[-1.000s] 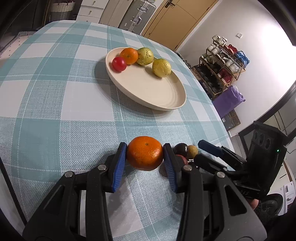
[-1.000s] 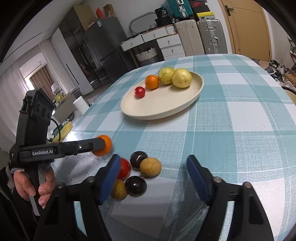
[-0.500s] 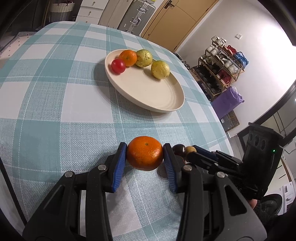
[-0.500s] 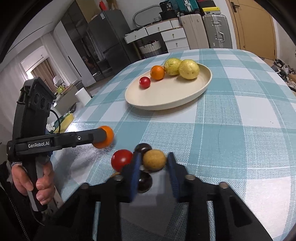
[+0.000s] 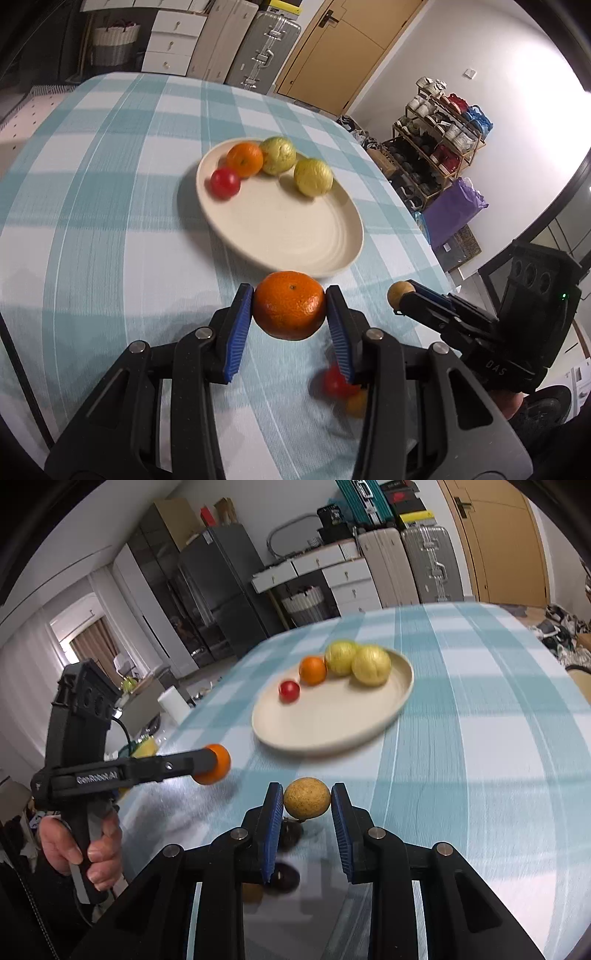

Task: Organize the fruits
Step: 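Carry the orange and kiwi onto the cream plate and open both tools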

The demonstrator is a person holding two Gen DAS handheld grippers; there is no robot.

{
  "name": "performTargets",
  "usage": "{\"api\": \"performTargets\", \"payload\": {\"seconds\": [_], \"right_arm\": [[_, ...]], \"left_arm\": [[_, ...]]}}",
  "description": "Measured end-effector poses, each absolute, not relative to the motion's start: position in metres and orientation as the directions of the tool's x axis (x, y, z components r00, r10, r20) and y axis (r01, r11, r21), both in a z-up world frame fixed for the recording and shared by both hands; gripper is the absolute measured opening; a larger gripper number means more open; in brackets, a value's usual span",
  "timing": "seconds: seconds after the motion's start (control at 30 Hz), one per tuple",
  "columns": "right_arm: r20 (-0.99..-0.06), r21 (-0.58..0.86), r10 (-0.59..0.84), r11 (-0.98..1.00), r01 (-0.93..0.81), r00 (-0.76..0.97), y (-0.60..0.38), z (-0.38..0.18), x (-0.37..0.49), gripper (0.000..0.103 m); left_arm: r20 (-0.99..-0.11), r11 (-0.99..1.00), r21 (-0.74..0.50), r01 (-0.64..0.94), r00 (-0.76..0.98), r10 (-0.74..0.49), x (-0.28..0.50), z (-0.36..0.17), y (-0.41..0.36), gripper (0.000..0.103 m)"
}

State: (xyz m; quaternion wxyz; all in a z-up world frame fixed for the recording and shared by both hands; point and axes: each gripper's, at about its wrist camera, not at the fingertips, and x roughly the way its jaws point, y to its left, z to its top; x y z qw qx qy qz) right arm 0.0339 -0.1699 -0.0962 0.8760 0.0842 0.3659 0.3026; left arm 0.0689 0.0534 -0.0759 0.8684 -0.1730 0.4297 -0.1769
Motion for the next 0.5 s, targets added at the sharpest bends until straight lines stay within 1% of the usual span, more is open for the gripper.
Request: {"api": "performTargets", "payload": {"seconds": [0.27, 0.5], "right_arm": [[-0.562, 0.388, 0.616, 0.785, -0.482, 0.551, -0.162, -0.084, 0.074, 0.027], [-0.561, 0.419, 0.631, 0.775, -0.473, 0.536, -0.153, -0.082, 0.118, 0.027]], "left_arm": [[-0.685, 0.888, -0.425, 0.178, 0.578, -0.443, 0.112, -0.066, 0.043, 0.037], [-0.704, 0.9, -0.404, 0.163, 0.572, -0.42, 0.154, -0.071, 0.035, 0.037]]}}
